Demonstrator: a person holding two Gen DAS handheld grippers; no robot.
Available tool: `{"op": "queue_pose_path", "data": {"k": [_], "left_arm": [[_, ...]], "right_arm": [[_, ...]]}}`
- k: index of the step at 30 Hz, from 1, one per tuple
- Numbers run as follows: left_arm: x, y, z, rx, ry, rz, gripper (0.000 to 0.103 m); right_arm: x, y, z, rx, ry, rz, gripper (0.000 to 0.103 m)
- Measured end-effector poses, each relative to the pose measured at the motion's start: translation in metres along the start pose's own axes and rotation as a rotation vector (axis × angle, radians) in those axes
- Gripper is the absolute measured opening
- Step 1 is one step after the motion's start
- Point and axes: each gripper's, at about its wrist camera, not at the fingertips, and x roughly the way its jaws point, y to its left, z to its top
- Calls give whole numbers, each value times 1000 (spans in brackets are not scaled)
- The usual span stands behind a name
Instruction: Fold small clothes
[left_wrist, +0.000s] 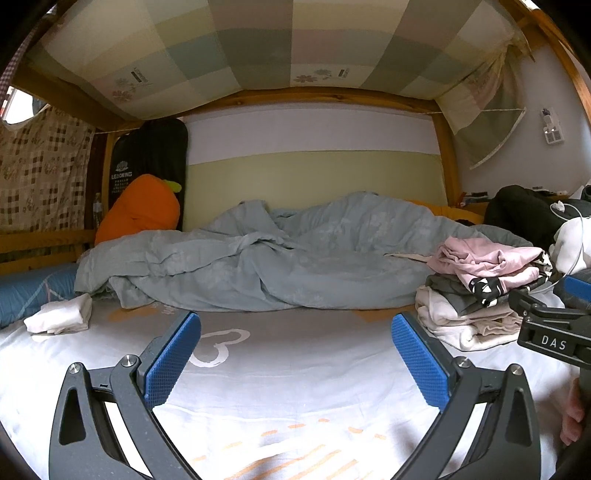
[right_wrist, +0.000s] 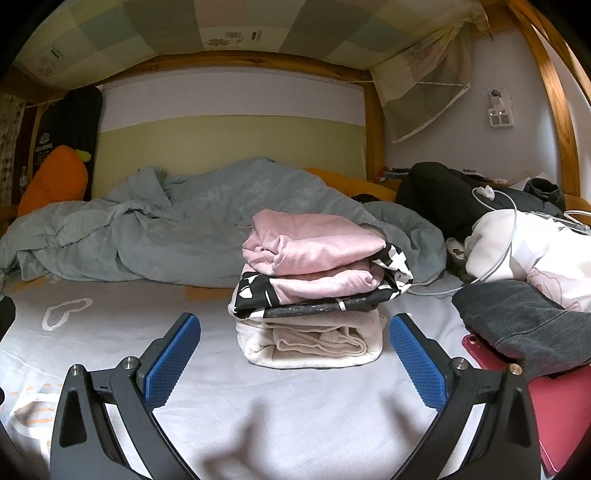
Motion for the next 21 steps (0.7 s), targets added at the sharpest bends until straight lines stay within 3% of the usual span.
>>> {"op": "queue_pose_path", "data": {"k": [21], "left_arm": [[2,1,0,13,13,-1,103]], "right_arm": [[2,-1,0,-12,14,-7,102]]}}
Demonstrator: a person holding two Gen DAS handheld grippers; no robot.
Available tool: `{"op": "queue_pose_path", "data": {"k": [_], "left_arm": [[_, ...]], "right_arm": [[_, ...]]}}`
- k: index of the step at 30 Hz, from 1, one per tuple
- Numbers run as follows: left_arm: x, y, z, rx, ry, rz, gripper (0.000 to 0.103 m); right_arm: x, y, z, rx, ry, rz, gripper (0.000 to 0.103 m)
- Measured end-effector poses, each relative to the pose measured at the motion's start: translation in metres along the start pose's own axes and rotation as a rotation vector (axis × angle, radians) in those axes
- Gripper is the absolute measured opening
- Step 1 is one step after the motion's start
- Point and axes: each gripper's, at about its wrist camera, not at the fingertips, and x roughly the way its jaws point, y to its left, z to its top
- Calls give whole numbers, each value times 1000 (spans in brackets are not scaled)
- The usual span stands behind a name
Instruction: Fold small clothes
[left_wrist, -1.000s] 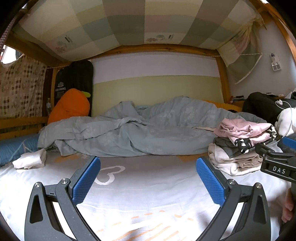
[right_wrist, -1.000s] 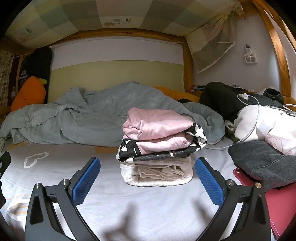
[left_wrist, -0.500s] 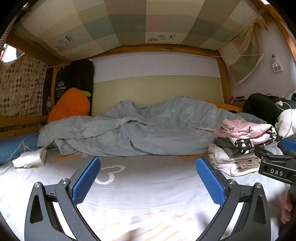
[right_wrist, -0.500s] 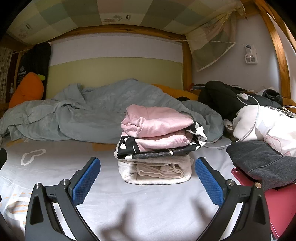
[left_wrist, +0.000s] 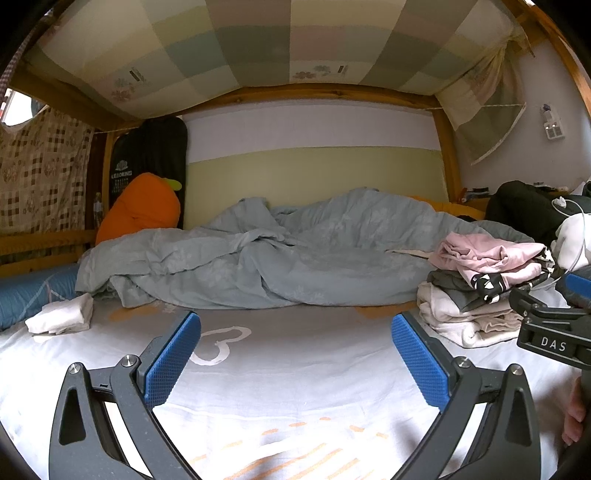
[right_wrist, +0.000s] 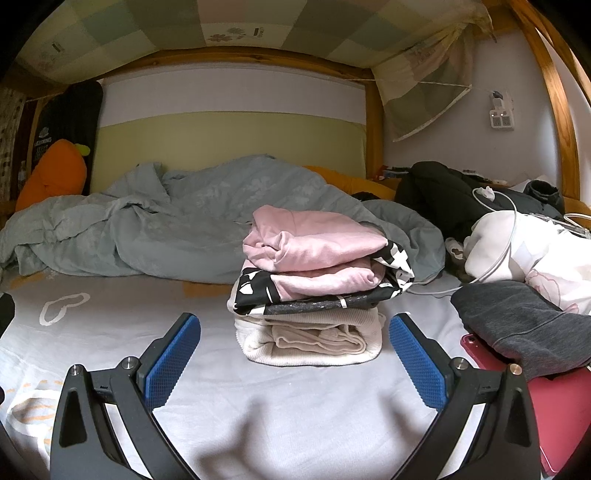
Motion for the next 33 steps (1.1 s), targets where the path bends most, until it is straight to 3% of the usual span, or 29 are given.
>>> {"op": "queue_pose_path", "data": {"k": [33], "left_arm": [[6,3,-2,9,25,-7,103]], "right_arm": [[0,-1,0,9,12,-4,102]]}}
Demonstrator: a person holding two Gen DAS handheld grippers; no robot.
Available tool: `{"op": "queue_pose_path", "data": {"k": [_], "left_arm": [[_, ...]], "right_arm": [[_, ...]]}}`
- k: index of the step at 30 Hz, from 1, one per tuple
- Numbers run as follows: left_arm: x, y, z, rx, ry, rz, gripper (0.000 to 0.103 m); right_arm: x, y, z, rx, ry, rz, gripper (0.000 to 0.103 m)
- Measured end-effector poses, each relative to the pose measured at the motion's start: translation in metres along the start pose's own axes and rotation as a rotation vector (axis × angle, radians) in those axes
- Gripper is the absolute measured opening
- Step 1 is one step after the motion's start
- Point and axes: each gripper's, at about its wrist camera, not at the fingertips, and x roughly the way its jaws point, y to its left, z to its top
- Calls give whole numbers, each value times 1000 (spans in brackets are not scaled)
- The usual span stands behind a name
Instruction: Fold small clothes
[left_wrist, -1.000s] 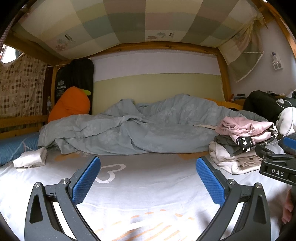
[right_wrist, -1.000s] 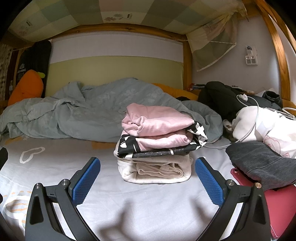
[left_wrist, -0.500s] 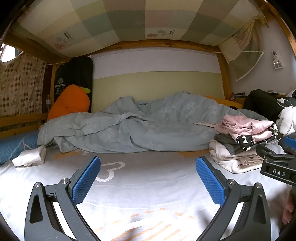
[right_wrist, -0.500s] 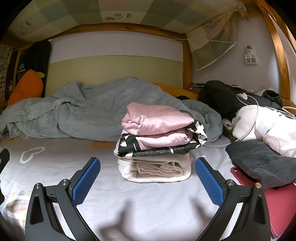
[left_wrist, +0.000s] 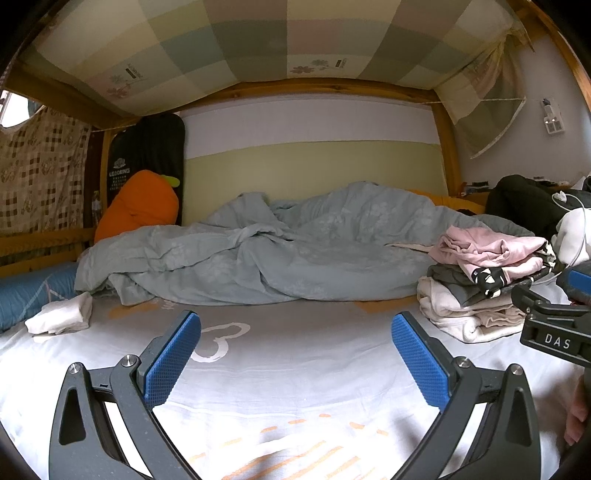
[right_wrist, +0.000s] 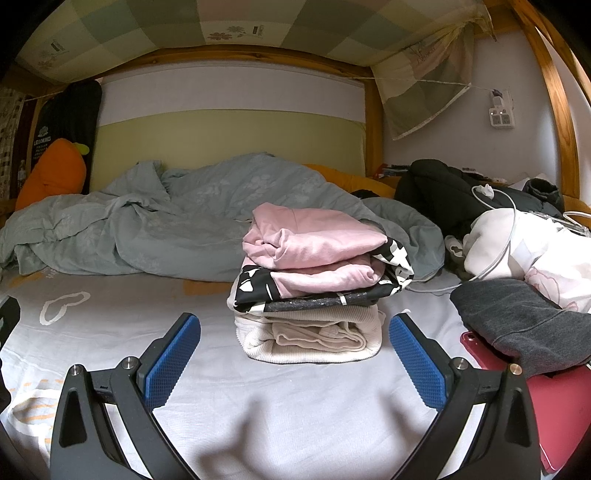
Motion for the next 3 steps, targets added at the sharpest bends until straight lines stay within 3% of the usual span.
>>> {"op": "queue_pose_path", "data": {"k": [3], "left_arm": [[0,1,1,0,-2,0,103]], "right_arm": [[2,-1,-1,10,13,4,102]]}}
